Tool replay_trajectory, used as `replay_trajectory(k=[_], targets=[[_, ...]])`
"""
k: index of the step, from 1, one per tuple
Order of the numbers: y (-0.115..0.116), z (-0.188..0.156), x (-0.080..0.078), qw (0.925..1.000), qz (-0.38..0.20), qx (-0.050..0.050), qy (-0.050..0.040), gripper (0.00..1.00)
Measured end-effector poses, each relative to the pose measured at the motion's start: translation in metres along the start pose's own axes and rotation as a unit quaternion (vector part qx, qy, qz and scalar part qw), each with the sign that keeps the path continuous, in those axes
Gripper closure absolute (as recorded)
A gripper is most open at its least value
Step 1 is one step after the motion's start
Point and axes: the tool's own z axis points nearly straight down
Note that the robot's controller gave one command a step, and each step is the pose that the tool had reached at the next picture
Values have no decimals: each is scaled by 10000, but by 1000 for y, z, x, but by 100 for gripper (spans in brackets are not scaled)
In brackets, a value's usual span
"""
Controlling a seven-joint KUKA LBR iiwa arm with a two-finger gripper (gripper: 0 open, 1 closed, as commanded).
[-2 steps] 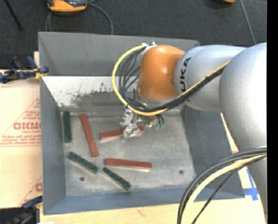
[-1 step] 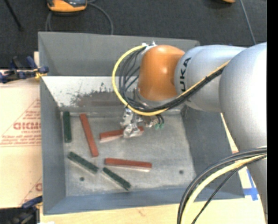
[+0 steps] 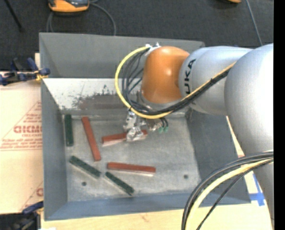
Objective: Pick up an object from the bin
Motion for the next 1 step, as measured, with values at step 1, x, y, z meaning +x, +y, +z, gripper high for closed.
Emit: replay_trajectory(k=[1], targets=[[0, 0, 0, 10000, 1, 0, 0, 100]])
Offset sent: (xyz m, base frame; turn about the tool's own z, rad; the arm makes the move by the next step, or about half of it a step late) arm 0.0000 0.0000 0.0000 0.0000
